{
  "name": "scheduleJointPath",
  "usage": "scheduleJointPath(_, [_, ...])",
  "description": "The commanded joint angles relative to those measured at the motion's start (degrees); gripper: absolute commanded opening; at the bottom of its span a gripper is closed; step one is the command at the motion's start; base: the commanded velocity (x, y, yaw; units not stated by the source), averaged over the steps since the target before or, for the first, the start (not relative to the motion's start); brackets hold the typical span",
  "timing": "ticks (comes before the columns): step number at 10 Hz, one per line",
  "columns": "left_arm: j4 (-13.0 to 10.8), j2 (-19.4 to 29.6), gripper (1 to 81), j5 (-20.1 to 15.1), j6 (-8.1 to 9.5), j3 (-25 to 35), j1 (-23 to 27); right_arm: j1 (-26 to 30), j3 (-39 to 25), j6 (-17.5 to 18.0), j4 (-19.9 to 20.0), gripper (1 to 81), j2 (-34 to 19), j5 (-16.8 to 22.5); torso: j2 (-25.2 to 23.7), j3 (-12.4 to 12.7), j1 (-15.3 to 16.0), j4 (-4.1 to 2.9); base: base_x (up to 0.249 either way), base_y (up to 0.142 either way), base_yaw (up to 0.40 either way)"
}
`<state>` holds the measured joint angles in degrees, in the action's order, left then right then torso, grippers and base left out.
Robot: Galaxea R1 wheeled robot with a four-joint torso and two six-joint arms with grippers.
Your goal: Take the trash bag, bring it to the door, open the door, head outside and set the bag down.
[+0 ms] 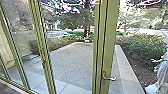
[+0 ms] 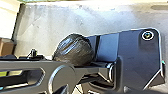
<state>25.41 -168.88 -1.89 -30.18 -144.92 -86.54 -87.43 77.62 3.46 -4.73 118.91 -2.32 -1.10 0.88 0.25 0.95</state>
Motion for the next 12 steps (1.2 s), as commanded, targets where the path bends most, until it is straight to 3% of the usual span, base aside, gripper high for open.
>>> scheduleJointPath(1, [0.61, -1.20, 1.0, -4.26, -0.58, -1.94, 3.17, 6.60, -9.48, 0.05, 3.31, 81.1, -8.80, 2.49, 0.00, 0.00, 0.00, 0.00, 0.000, 0.000, 0.000])
scheduleJointPath(6, [0.61, -1.82, 1.0, -4.26, -0.58, -2.12, 3.17, 12.92, -20.59, 0.14, 5.43, 81.1, -21.05, 3.63, 0.00, 0.00, 0.00, 0.00, 0.000, 0.000, 0.000])
scheduleJointPath(9, [0.61, -1.82, 1.0, -4.35, -0.49, -2.12, 3.17, 24.70, -24.63, 0.14, 11.23, 81.1, -26.06, 11.80, 0.00, 0.00, 0.00, 0.00, 0.000, 0.000, 0.000])
scheduleJointPath(12, [0.61, -2.00, 1.0, -4.35, -0.40, -2.12, 3.17, 35.16, -24.45, 2.07, 13.96, 81.1, -26.68, 19.63, 0.00, 0.00, 0.00, 0.00, 0.000, 0.000, 0.000])
